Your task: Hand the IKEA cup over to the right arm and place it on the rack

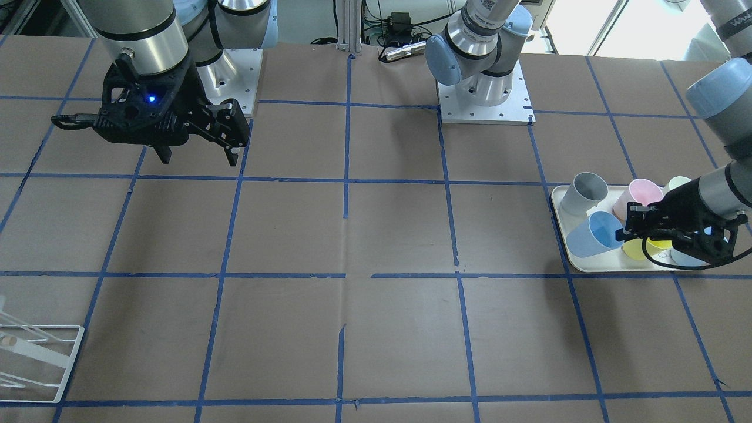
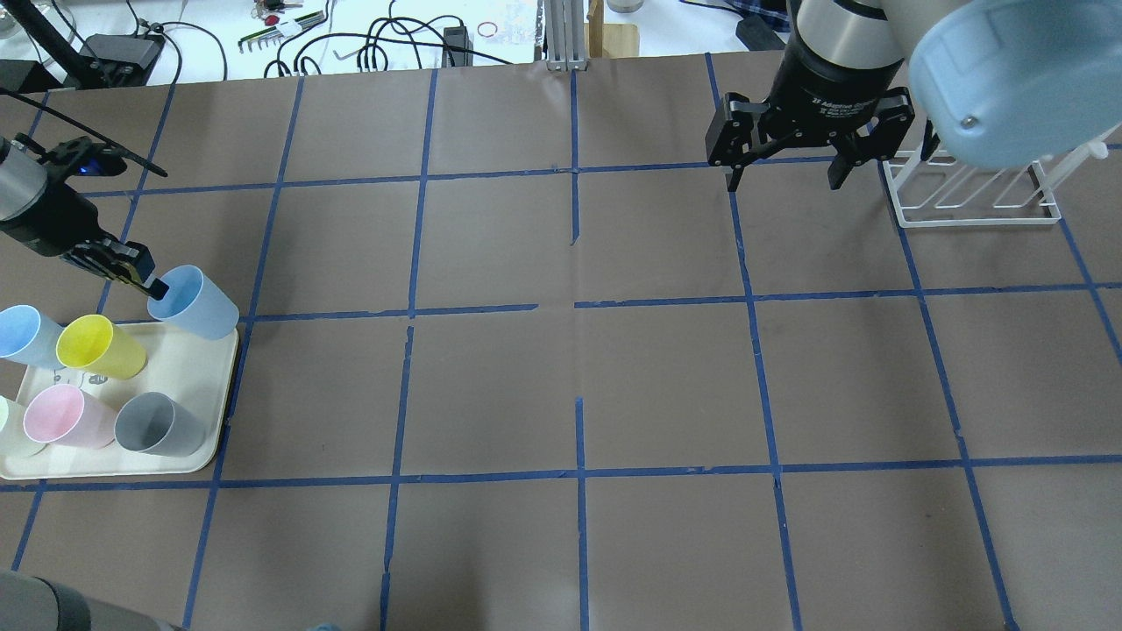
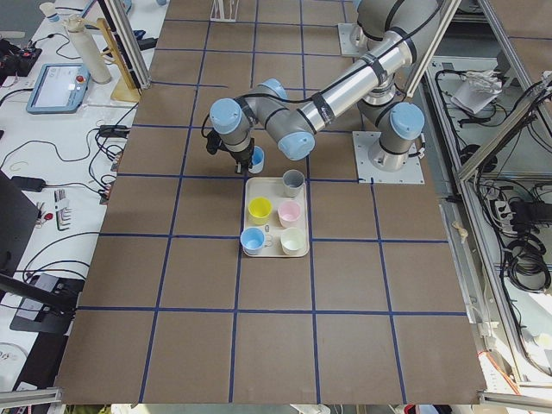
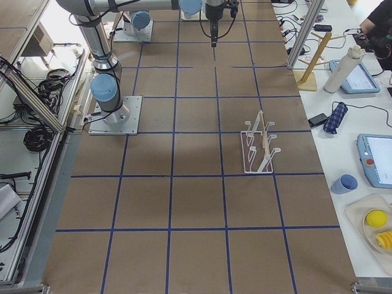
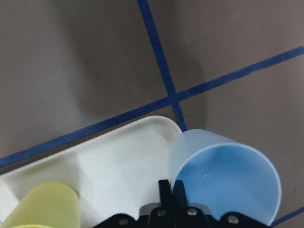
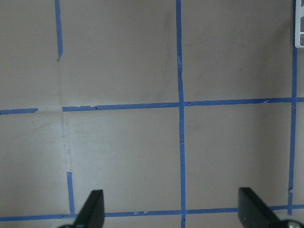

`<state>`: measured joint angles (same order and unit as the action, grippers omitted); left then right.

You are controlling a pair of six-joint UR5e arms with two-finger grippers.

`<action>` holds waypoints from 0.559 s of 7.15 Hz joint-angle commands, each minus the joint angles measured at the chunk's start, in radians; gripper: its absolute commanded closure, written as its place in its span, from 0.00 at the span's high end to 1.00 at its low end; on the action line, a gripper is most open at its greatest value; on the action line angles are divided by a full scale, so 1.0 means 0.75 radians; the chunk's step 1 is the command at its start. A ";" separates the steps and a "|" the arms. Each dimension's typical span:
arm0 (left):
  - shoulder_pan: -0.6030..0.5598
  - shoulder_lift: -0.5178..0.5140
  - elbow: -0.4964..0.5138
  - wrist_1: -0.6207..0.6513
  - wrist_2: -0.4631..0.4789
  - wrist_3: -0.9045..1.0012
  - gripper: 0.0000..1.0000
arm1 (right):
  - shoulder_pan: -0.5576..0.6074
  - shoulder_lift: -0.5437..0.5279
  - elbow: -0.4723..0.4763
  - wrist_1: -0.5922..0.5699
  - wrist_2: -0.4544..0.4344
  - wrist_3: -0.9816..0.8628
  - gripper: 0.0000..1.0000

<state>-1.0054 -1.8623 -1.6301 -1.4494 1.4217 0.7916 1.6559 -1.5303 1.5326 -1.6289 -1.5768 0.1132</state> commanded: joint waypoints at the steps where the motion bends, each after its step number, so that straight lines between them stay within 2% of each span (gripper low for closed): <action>1: -0.084 0.010 0.128 -0.169 -0.197 -0.240 0.00 | -0.003 -0.003 -0.004 0.000 0.000 -0.006 1.00; 2: -0.164 0.031 0.132 -0.178 -0.295 -0.369 0.00 | -0.003 -0.003 -0.025 0.000 0.000 0.002 1.00; 4: -0.256 0.031 0.116 -0.207 -0.606 -0.600 0.00 | -0.005 -0.005 -0.033 -0.008 -0.004 -0.001 1.00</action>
<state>-1.1514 -1.8404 -1.5394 -1.5937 1.0976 0.4460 1.6527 -1.5333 1.5123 -1.6306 -1.5777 0.1170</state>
